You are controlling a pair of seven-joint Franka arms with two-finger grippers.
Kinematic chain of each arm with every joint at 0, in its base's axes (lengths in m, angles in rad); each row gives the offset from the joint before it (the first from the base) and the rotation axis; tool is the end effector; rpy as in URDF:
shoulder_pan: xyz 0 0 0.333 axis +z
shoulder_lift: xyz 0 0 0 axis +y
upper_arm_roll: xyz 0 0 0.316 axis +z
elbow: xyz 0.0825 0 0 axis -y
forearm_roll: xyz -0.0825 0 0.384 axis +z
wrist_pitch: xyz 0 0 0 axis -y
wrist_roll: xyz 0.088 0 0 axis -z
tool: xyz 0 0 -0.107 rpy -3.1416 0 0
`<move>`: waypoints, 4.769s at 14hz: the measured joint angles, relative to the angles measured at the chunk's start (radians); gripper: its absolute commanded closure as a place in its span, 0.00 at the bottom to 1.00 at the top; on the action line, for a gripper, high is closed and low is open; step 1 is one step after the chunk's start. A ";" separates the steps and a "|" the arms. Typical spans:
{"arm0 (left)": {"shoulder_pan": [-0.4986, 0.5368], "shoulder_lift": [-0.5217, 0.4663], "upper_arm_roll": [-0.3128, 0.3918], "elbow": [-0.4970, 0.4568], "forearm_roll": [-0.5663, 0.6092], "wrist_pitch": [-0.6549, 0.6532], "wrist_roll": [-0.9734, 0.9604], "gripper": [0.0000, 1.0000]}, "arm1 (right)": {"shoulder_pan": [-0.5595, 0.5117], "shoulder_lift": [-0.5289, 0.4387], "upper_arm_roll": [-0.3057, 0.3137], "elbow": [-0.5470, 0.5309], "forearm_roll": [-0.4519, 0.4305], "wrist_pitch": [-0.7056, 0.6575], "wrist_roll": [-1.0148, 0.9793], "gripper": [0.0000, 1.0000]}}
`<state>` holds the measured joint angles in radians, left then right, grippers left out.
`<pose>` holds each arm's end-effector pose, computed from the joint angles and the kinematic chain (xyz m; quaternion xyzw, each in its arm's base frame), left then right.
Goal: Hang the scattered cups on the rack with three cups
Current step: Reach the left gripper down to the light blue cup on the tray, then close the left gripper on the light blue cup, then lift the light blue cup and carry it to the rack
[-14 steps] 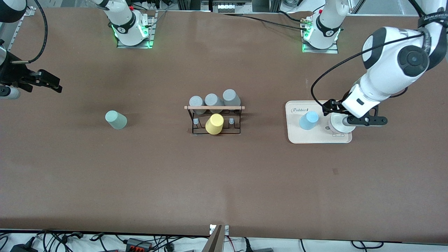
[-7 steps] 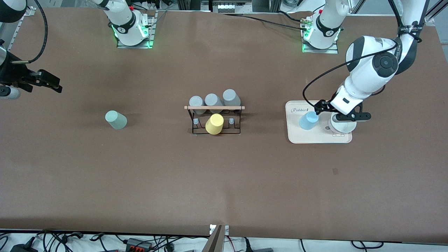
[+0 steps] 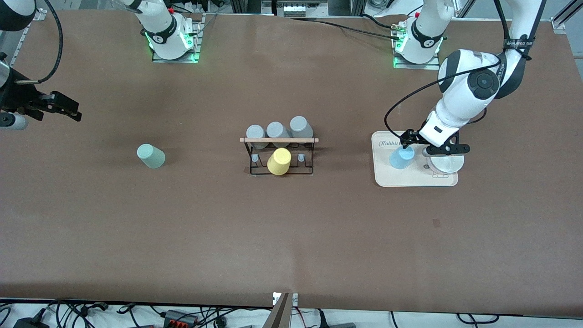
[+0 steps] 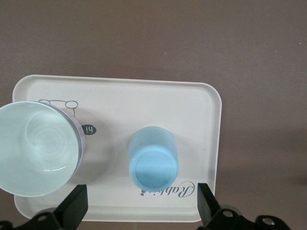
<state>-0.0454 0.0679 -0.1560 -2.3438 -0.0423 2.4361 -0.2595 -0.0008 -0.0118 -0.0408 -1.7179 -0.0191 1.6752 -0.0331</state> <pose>0.5015 -0.1026 0.3071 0.9987 0.0452 0.0078 0.0215 0.5545 -0.0251 0.5702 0.9998 -0.0031 -0.0158 0.0087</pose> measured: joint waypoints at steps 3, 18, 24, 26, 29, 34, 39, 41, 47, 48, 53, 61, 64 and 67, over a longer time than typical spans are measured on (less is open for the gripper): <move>0.000 0.006 0.000 0.000 0.000 0.004 0.000 0.00 | 0.000 0.005 0.000 0.000 0.000 0.000 0.000 0.00; -0.003 0.134 -0.001 -0.004 0.000 0.119 -0.001 0.00 | 0.000 0.005 0.000 0.000 0.000 0.000 0.000 0.00; -0.015 0.156 -0.001 -0.004 0.001 0.143 -0.001 0.06 | 0.000 0.005 0.000 -0.001 0.000 0.000 0.000 0.00; -0.016 0.157 -0.001 -0.004 0.001 0.143 -0.001 0.08 | 0.000 0.005 0.000 -0.002 0.000 0.000 0.000 0.00; -0.016 0.160 -0.001 -0.004 0.016 0.143 -0.001 0.12 | -0.001 0.006 0.000 -0.002 0.000 0.000 0.000 0.00; -0.016 0.163 -0.001 -0.008 0.039 0.143 -0.001 0.46 | -0.001 0.006 0.000 -0.003 0.000 0.000 0.000 0.00; -0.016 0.162 -0.001 -0.008 0.039 0.143 -0.001 0.77 | -0.002 0.007 -0.001 -0.003 0.000 0.000 0.000 0.00; -0.016 0.161 -0.001 -0.007 0.039 0.143 -0.011 0.87 | -0.002 0.007 -0.001 -0.003 0.000 0.000 0.000 0.00; -0.019 0.063 -0.109 0.269 0.039 -0.320 -0.218 0.91 | -0.003 0.007 -0.001 -0.003 0.000 0.000 0.000 0.00; -0.021 0.047 -0.130 0.352 0.039 -0.403 -0.245 0.91 | -0.003 0.007 -0.001 -0.003 0.000 0.000 0.000 0.00; -0.029 0.086 -0.209 0.585 0.039 -0.539 -0.339 0.92 | -0.003 0.007 -0.001 -0.003 0.000 0.000 0.000 0.00; -0.244 0.259 -0.217 0.773 0.121 -0.540 -0.432 0.93 | -0.005 0.007 -0.002 -0.003 0.000 0.002 0.000 0.00; -0.289 0.326 -0.211 0.846 0.128 -0.540 -0.465 0.93 | -0.005 0.008 -0.002 -0.003 0.000 0.004 0.000 0.00; -0.314 0.378 -0.179 0.917 0.128 -0.540 -0.465 0.93 | -0.005 0.008 -0.002 -0.003 0.000 0.012 0.000 0.00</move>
<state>-0.3592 0.4456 -0.3347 -1.4266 0.0854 1.8964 -0.7242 -0.0060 -0.0041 -0.0423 -1.7211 -0.0191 1.6874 -0.0333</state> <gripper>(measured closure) 0.361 0.000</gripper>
